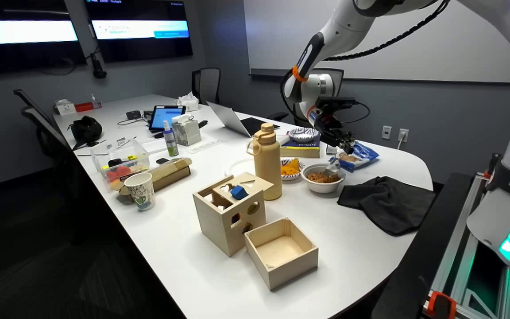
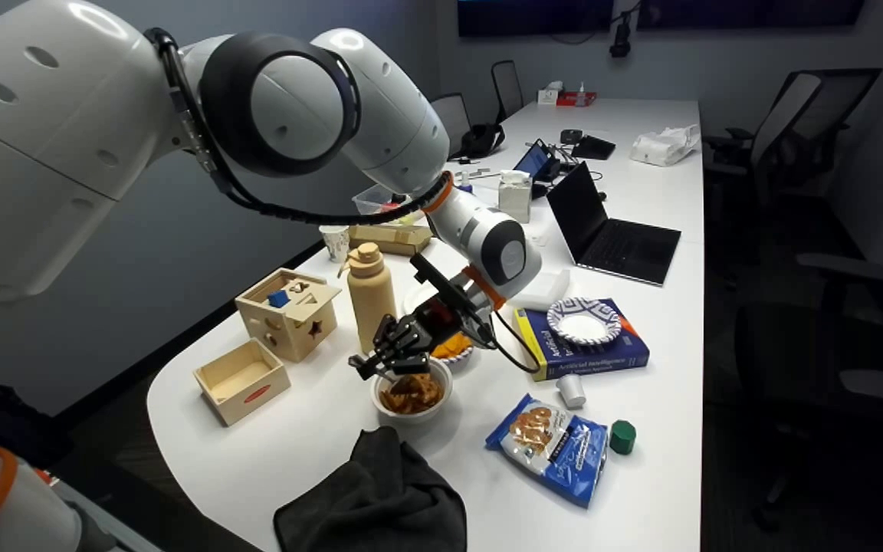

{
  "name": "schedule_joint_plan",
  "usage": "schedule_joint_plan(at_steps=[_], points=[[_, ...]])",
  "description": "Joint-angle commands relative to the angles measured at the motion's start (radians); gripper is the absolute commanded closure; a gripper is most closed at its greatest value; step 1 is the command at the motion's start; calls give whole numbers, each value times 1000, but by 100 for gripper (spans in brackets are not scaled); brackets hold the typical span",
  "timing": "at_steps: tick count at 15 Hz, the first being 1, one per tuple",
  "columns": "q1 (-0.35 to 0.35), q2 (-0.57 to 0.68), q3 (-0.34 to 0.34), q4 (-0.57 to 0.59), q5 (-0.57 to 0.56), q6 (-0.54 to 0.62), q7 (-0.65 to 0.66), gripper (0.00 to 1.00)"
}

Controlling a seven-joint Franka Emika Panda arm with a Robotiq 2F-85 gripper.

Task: Use the silver spatula to stir the contents of the white bowl

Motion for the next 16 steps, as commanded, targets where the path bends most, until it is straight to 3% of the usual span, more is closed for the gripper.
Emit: schedule_joint_plan(at_steps=[1, 10, 16], points=[[-12, -14, 26, 5, -2, -16, -101, 99], [-9, 65, 49, 74, -45, -225, -205, 99], [0, 95, 18, 92, -19, -239, -116, 99]])
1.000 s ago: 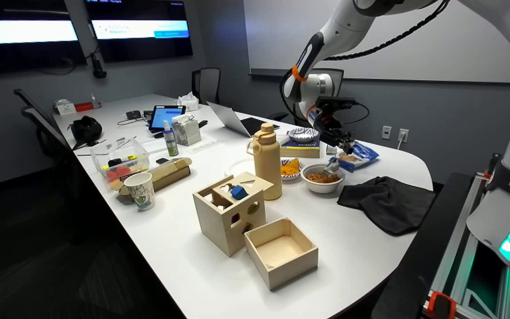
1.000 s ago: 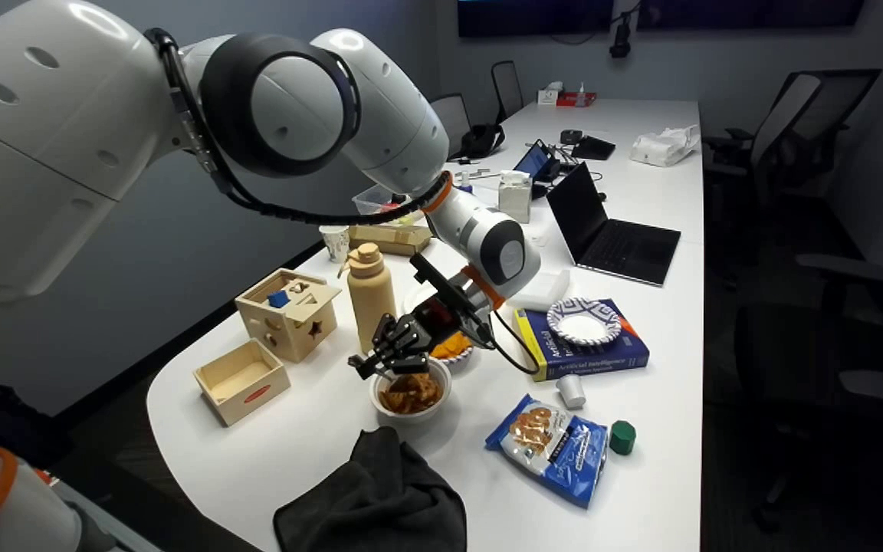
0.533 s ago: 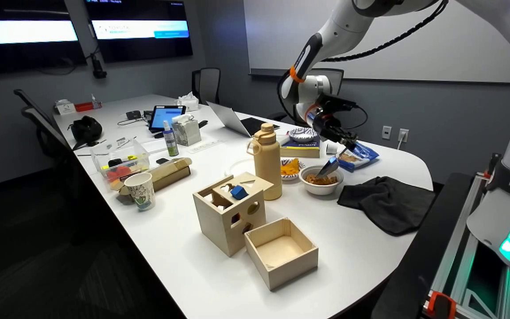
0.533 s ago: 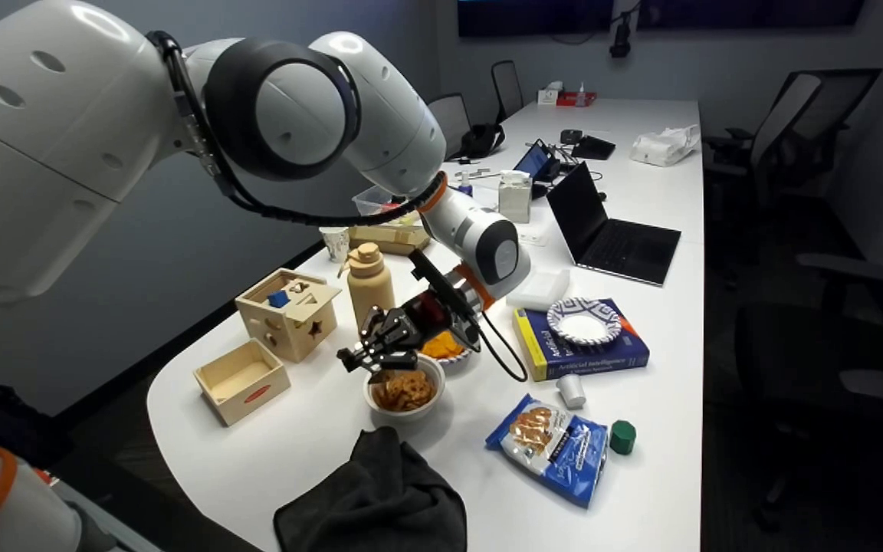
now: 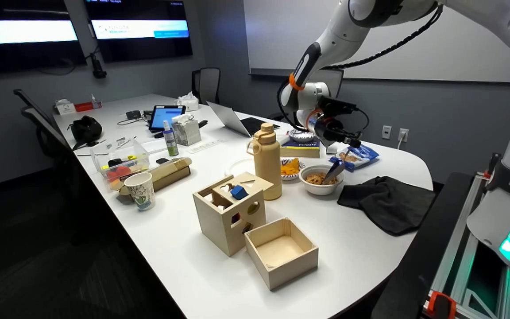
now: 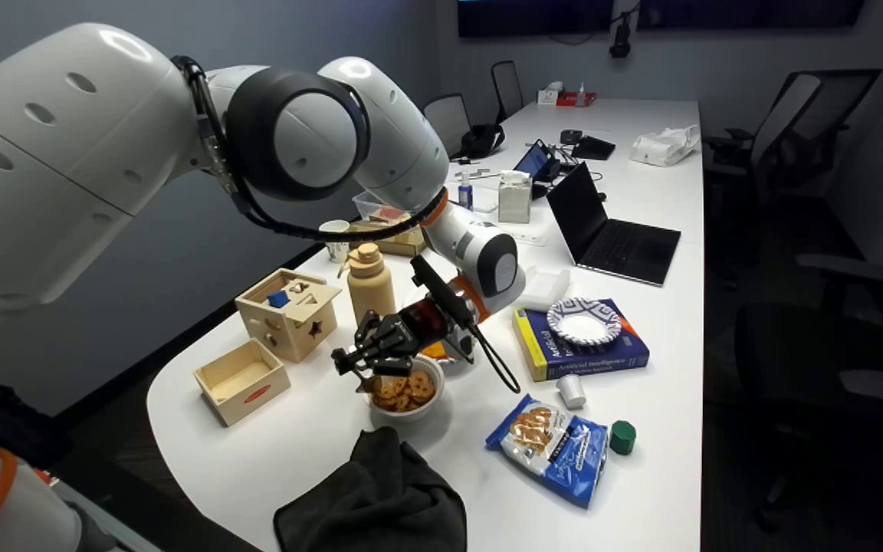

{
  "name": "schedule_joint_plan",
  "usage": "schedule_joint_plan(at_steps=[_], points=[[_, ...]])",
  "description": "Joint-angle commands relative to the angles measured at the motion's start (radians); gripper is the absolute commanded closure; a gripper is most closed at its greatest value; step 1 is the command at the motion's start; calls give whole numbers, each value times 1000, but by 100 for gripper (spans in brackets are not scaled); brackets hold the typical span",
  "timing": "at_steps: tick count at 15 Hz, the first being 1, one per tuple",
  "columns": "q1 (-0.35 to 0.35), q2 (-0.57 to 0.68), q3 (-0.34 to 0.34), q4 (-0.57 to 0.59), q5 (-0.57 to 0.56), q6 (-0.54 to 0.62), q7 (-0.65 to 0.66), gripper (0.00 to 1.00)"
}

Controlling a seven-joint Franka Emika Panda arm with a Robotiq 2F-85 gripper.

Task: Use the silver spatula to stir the contents of the white bowl

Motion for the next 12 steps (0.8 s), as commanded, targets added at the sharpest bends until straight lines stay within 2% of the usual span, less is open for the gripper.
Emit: schedule_joint_plan(at_steps=[1, 7, 12], points=[[3, 18, -21, 34, 14, -17, 71, 99], [14, 10, -54, 43, 33, 18, 188, 99], [19, 15, -39, 51, 35, 81, 202, 99]])
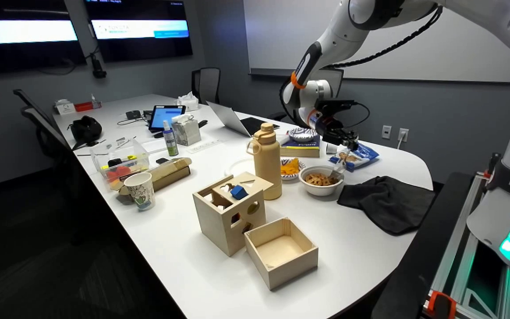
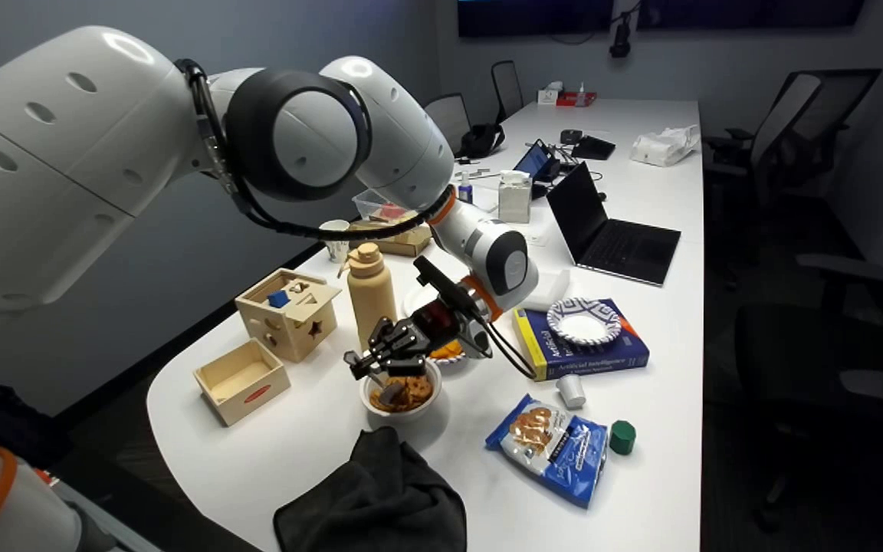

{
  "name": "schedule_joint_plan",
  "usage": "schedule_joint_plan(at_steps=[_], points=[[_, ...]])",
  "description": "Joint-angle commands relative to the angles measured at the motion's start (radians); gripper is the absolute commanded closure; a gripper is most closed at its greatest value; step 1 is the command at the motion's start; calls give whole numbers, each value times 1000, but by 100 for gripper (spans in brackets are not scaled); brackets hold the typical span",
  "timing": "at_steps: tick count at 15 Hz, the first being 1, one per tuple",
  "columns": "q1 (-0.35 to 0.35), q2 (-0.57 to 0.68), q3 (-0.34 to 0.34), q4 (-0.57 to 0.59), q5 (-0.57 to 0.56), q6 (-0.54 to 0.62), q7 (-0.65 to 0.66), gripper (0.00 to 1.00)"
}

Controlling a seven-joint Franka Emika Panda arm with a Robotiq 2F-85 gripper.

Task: Use the silver spatula to stir the contents of the white bowl

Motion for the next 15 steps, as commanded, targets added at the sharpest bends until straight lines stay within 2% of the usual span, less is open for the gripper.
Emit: schedule_joint_plan(at_steps=[1, 9, 15], points=[[12, 8, 9, 19, 18, 36, -1, 99], [-15, -28, 47, -13, 15, 100, -142, 99], [-34, -20, 72, 7, -9, 39, -281, 99]])
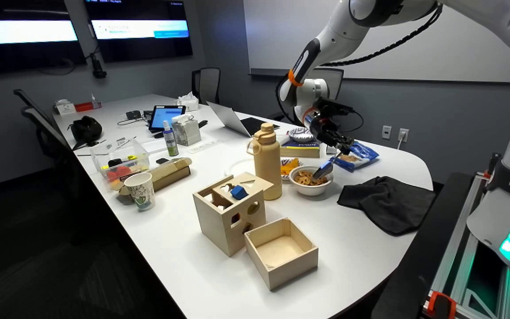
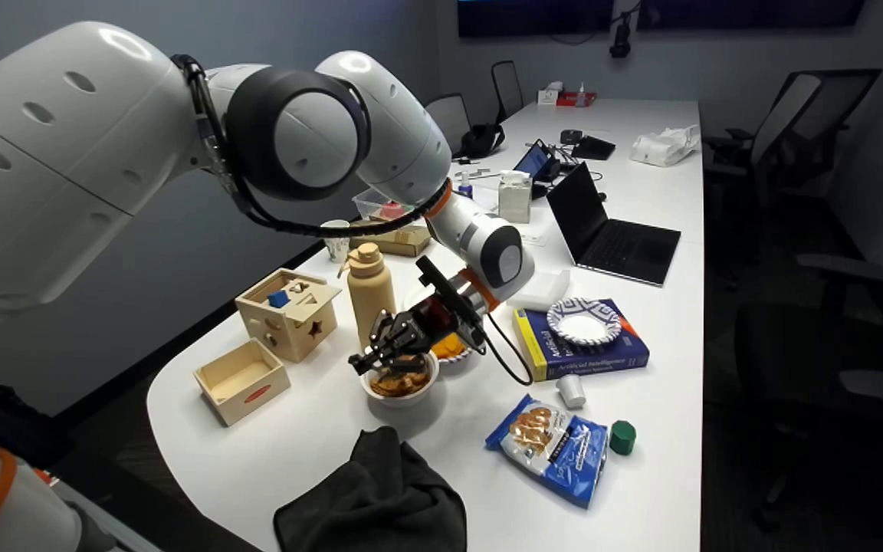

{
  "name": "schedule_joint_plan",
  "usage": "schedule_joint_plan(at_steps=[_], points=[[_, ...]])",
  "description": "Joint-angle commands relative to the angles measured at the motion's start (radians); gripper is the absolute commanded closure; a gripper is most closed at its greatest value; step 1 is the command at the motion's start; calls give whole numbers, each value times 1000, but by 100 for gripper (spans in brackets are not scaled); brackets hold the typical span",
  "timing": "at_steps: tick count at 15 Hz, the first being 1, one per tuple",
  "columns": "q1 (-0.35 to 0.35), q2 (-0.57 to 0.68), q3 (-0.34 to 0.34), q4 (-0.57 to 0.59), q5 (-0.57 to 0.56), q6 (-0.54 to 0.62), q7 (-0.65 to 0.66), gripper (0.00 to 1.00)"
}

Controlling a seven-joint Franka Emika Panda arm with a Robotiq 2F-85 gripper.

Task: Use the silver spatula to stir the contents of the white bowl

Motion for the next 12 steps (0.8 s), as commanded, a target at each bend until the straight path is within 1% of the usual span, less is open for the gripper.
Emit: schedule_joint_plan(at_steps=[1, 4, 7, 12], points=[[-18, -4, 25, 8, -14, -44, -62, 99], [-10, 12, 25, 22, -12, -60, -53, 99], [2, 23, 15, 25, -8, -77, -6, 99], [14, 27, -14, 24, 4, -109, 118, 99]])
